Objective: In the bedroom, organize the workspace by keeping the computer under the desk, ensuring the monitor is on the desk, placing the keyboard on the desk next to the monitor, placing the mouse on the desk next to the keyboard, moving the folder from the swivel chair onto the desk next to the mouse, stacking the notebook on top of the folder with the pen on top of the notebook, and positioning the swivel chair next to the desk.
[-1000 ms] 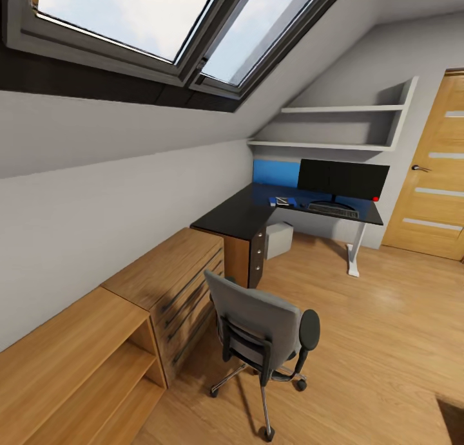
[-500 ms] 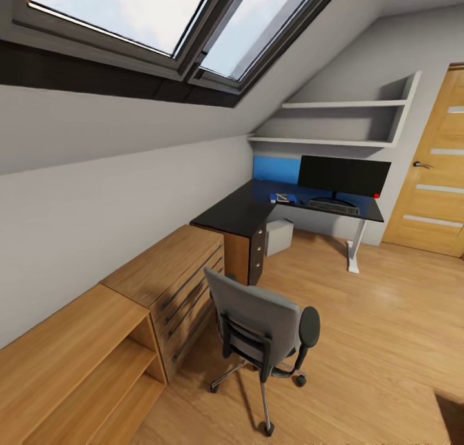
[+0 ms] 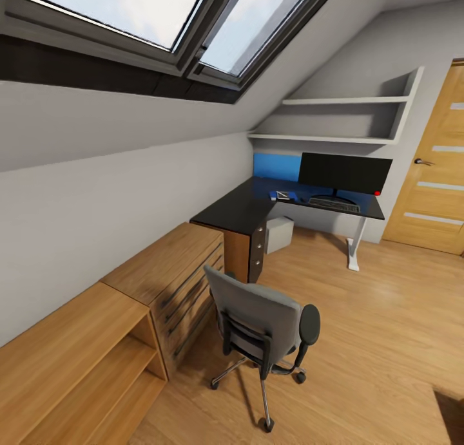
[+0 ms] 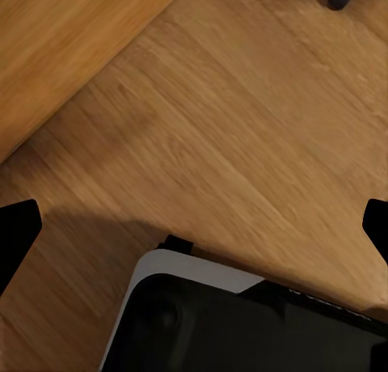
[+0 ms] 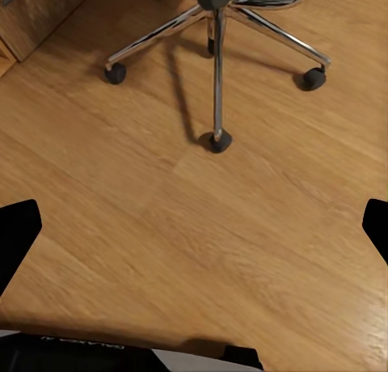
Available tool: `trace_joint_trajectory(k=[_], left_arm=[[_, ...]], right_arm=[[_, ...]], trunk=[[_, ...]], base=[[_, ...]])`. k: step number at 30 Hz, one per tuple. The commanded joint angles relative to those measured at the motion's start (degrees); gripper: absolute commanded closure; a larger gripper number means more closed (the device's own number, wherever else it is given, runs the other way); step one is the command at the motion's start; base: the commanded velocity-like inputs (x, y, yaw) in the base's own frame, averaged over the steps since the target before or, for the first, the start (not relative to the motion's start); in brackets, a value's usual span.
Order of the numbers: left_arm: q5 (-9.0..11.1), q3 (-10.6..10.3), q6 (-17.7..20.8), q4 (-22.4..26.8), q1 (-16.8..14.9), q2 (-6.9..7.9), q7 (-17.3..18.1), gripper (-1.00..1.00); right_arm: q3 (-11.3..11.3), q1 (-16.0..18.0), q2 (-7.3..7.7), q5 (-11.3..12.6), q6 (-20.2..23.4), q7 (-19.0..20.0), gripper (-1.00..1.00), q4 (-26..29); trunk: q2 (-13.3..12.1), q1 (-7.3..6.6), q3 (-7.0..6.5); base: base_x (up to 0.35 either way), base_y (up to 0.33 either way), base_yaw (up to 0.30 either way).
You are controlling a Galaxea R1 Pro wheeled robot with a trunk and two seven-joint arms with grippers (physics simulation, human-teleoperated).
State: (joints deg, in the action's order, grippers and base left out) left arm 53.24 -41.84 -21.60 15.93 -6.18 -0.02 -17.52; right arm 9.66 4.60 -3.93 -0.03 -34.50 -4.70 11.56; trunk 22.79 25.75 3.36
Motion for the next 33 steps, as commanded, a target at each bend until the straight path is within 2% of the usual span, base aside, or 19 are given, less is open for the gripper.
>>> trace_joint_trajectory(k=[1, 14, 33], left_arm=[[0.31, -0.5, -0.2, 0.05, -0.06, 0.04, -0.41, -1.0], [0.37, -0.47, -0.2, 0.01, -0.06, 0.02, -0.4, -1.0], [0.37, -0.53, -0.2, 0.02, -0.06, 0.02, -0.41, -1.0]], right_arm=[[0.45, 0.06, 0.04, -0.02, -0.13, -0.49, -1.0, -0.05], [0.45, 0.06, 0.15, -0.06, -0.13, -0.48, -1.0, -0.05], [0.45, 0.06, 0.15, -0.06, -0.13, -0.48, -1.0, -0.05]], trunk=[[0.13, 0.03, 0.13], [0.13, 0.03, 0.14], [0.13, 0.03, 0.14]], base=[[0.0, 0.075, 0.0], [0.0, 0.251, -0.214], [0.0, 0.023, -0.283]])
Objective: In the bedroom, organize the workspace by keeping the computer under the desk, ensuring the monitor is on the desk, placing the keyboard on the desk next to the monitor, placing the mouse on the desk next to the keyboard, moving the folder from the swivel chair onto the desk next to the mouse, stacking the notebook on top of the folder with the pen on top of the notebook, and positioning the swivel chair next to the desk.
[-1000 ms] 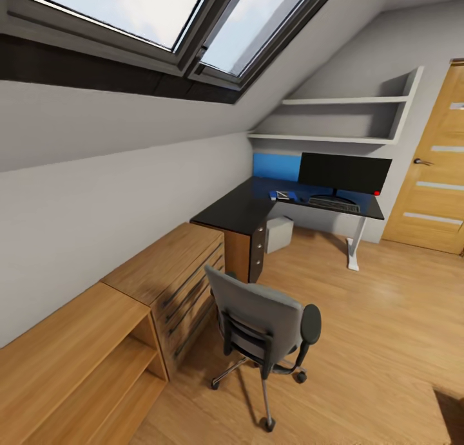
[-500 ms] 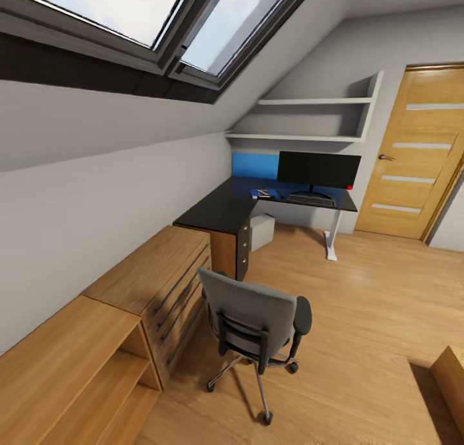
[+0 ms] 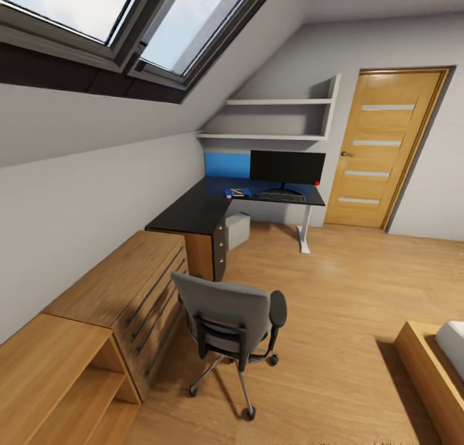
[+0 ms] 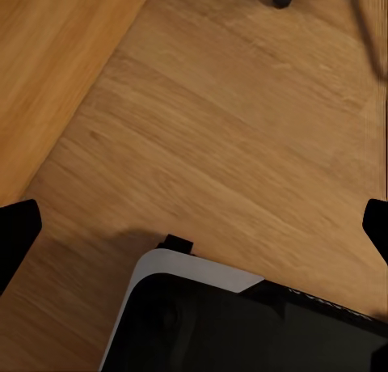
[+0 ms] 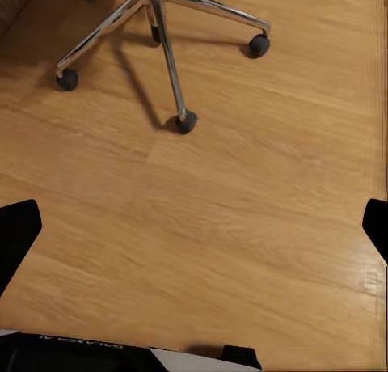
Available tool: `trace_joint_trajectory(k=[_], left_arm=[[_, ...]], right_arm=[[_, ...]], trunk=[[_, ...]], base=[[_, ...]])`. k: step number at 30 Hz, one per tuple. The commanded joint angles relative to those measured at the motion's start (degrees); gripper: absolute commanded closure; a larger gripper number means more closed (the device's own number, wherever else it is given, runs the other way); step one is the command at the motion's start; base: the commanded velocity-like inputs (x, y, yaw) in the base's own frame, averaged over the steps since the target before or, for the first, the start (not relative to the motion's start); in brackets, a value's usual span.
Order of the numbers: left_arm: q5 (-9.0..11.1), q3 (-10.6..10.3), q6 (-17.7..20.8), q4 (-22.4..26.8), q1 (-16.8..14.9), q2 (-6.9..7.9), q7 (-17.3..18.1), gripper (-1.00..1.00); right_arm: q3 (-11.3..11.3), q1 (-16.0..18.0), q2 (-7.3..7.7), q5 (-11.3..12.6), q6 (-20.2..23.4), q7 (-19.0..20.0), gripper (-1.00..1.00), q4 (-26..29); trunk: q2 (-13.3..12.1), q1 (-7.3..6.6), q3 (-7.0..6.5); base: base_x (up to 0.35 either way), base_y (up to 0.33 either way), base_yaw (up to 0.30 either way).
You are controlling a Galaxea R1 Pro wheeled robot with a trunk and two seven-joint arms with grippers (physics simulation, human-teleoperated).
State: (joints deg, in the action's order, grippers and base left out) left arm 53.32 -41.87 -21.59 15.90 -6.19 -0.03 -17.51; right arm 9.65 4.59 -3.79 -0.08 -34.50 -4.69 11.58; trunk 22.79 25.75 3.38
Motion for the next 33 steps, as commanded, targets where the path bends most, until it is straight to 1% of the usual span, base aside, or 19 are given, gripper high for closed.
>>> trace_joint_trajectory(k=[1, 12, 21, 27, 33], left_arm=[[0.3, -0.49, -0.21, 0.04, -0.05, 0.03, -0.42, -1.0], [0.3, -0.46, -0.21, 0.03, -0.05, 0.03, -0.42, -1.0], [0.3, -0.46, -0.21, 0.04, -0.05, 0.03, -0.41, -1.0], [0.3, -0.47, -0.21, 0.05, -0.05, 0.03, -0.42, -1.0], [0.3, -0.45, -0.21, 0.06, -0.05, 0.03, -0.42, -1.0]], right_arm=[[0.45, 0.07, 0.01, -0.01, -0.13, -0.49, -1.0, -0.07], [0.45, 0.07, 0.01, -0.01, -0.13, -0.49, -1.0, -0.07], [0.45, 0.07, -0.06, -0.01, -0.13, -0.49, -1.0, -0.07], [0.45, 0.07, -0.06, -0.01, -0.13, -0.49, -1.0, -0.07], [0.45, 0.07, -0.07, -0.01, -0.13, -0.49, -1.0, -0.07]], trunk=[[0.13, 0.03, 0.13], [0.13, 0.03, 0.16], [0.13, 0.03, 0.63], [0.13, 0.03, 1.05], [0.13, 0.03, 1.5]], base=[[0.0, 0.0, -0.285], [0.0, 0.0, -0.281], [0.0, 0.014, -0.167], [0.0, 0.093, -0.164], [0.0, 0.222, -0.102]])
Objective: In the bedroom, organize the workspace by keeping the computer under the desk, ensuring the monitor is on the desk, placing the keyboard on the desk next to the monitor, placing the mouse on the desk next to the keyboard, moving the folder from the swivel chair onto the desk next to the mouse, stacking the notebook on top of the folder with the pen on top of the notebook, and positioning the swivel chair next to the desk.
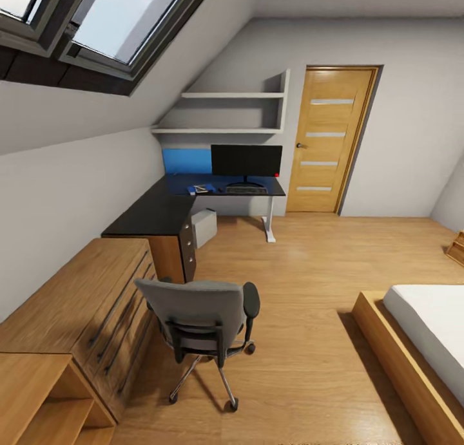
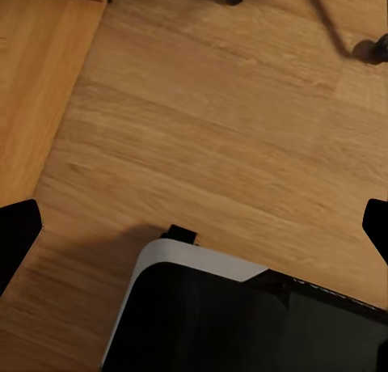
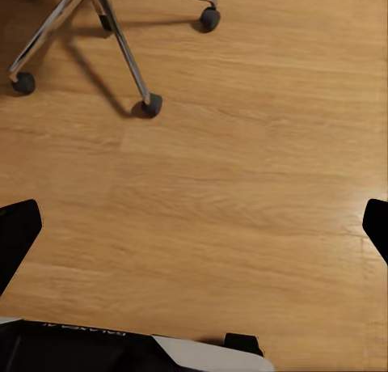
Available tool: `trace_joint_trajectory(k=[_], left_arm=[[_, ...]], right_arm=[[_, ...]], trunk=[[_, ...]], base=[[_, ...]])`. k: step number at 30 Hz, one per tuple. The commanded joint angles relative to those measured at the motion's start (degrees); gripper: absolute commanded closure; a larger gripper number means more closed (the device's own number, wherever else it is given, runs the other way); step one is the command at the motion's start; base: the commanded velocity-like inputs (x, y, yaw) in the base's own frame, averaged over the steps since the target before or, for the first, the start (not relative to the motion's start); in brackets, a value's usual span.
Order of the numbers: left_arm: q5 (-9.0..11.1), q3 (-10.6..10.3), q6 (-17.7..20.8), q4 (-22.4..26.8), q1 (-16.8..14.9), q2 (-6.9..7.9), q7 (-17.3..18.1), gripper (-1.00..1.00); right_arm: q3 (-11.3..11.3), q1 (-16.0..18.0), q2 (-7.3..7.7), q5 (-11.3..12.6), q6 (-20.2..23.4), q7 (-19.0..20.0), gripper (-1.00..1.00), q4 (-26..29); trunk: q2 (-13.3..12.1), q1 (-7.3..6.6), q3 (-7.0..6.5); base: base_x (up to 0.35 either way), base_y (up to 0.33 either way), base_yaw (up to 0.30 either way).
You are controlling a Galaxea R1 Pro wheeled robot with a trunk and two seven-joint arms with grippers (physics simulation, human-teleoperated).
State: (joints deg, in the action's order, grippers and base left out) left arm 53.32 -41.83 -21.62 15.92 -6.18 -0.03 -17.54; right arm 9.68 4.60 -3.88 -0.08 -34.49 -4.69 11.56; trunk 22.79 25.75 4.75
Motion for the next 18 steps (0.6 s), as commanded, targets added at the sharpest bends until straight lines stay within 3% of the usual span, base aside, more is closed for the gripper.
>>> trace_joint_trajectory(k=[1, 18], left_arm=[[0.29, -0.48, -0.18, 0.05, -0.06, 0.03, -0.39, -1.0], [0.21, -0.53, -0.26, 0.04, -0.06, 0.03, -0.39, -1.0]], right_arm=[[0.43, 0.06, 0.01, -0.01, -0.14, -0.49, -1.0, -0.05], [0.43, 0.06, 0.01, -0.01, -0.14, -0.49, -1.0, -0.05]], trunk=[[0.13, 0.03, 0.21], [0.13, 0.03, 1.58]], base=[[0.0, 0.265, -0.037], [0.0, 0.17, -0.008]])
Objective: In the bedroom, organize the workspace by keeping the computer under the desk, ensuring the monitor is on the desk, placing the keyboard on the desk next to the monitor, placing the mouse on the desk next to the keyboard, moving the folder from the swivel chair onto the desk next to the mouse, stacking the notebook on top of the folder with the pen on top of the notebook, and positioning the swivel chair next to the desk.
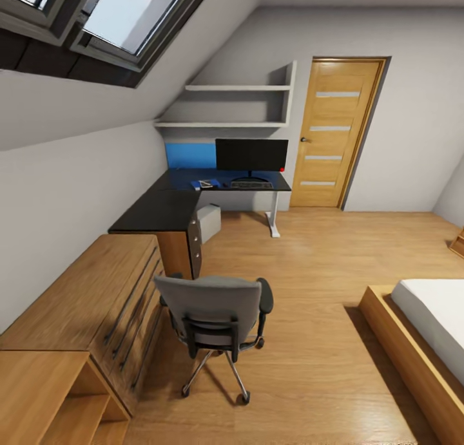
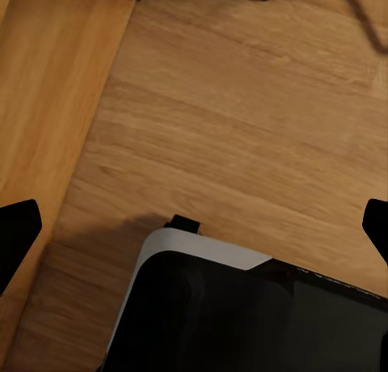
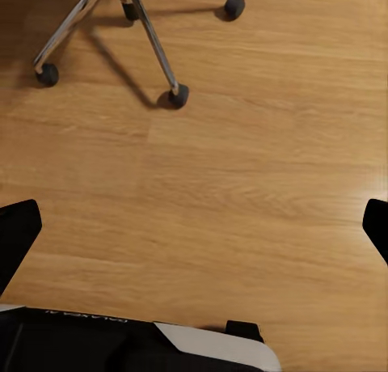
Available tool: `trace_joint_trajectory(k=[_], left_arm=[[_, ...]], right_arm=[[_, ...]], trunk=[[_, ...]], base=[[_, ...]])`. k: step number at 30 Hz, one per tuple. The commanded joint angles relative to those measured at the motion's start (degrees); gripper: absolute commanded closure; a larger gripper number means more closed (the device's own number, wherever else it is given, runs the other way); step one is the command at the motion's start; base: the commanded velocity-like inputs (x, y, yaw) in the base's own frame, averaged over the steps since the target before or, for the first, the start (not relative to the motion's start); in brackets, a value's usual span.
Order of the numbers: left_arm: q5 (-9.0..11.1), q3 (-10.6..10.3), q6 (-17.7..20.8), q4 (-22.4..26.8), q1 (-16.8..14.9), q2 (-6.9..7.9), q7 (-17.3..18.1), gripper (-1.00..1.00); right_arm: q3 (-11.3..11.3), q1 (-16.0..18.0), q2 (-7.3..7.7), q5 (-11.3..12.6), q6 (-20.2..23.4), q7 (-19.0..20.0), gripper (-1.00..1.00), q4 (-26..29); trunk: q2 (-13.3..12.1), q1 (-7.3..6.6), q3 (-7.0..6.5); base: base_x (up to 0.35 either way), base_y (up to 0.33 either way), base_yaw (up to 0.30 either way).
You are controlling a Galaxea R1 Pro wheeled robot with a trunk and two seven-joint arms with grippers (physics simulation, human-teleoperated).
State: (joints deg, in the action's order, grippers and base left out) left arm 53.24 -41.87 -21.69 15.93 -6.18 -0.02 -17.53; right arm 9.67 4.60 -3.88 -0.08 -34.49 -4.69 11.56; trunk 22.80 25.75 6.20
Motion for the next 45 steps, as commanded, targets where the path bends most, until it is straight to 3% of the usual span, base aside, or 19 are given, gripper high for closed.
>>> trace_joint_trajectory(k=[1, 15, 45], left_arm=[[0.29, -0.49, -0.19, 0.04, -0.06, 0.02, -0.4, -1.0], [0.3, -0.45, -0.13, 0.01, -0.06, 0.05, -0.38, -1.0], [0.13, -0.49, -0.15, 0.06, -0.06, 0.02, -0.31, -1.0]], right_arm=[[0.44, 0.05, 0.01, -0.01, -0.13, -0.49, -1.0, -0.05], [0.44, 0.05, 0.01, -0.01, -0.13, -0.49, -1.0, -0.05], [0.44, 0.05, 0.01, -0.09, -0.13, -0.49, -1.0, -0.05]], trunk=[[0.12, 0.03, 0.2], [0.12, 0.03, 0.46], [0.12, 0.03, 0.47]], base=[[0.0, 0.121, 0.0], [0.0, 0.135, 0.0], [-0.006, 0.038, 0.0]])
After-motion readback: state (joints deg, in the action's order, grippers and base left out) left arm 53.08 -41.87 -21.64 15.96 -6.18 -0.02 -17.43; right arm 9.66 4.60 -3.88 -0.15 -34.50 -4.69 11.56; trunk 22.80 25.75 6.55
